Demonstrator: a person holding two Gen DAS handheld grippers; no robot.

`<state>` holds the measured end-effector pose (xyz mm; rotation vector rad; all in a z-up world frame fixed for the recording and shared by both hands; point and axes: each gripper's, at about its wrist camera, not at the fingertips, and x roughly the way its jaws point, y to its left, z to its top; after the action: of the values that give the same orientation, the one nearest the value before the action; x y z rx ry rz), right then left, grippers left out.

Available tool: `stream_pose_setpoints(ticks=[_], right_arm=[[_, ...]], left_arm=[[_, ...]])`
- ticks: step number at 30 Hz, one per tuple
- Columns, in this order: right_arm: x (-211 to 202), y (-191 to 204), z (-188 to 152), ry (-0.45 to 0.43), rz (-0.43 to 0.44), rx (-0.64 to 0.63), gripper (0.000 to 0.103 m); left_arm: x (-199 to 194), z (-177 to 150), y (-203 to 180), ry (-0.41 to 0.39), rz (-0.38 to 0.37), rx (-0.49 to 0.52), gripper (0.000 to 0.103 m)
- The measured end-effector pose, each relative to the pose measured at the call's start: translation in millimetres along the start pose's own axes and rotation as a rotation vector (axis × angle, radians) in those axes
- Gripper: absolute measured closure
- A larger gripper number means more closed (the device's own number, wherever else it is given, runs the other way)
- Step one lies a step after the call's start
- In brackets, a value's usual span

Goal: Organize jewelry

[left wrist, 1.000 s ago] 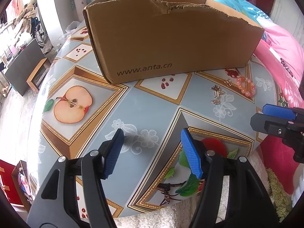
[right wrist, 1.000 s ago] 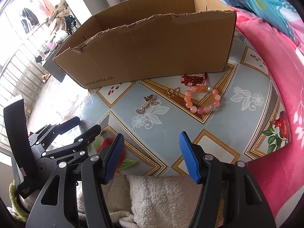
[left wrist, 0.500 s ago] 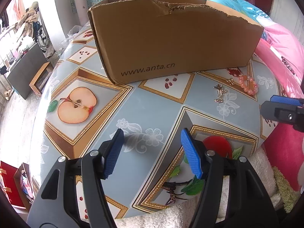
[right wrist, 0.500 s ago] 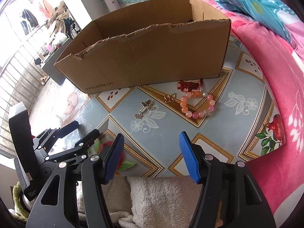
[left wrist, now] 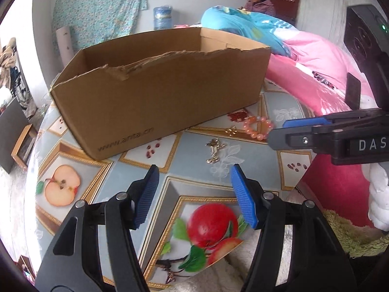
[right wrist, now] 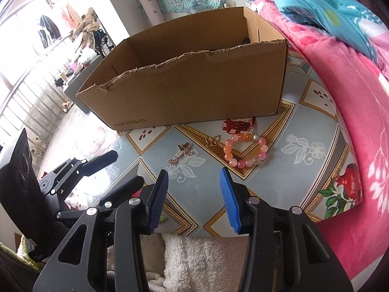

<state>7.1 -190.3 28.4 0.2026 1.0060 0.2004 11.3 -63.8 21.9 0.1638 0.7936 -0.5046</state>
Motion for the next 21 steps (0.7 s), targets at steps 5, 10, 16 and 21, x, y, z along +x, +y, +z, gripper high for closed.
stream_pose_setpoints(ticks=[5, 10, 16, 21], right_arm=[[6.7, -6.6, 8.1, -0.002, 0.018, 0.013, 0.06], [16.5, -12.1, 14.3, 0.012, 0.034, 0.026, 0.06], [27.6, -13.4, 20.8, 0.025, 0.04, 0.022, 0.06], [31.6, -16.5, 23.6, 0.028, 0.046, 0.028, 0.06]], left_arm=[[29.3, 9.0, -15.2, 0.053, -0.015, 0.066, 0.069], [49.1, 13.3, -18.9, 0.093, 0.027, 0.104, 0.081], [55.6, 15.4, -22.2, 0.117, 0.033, 0.134, 0.089], [58.9, 18.1, -24.2, 0.128, 0.024, 0.142, 0.091]])
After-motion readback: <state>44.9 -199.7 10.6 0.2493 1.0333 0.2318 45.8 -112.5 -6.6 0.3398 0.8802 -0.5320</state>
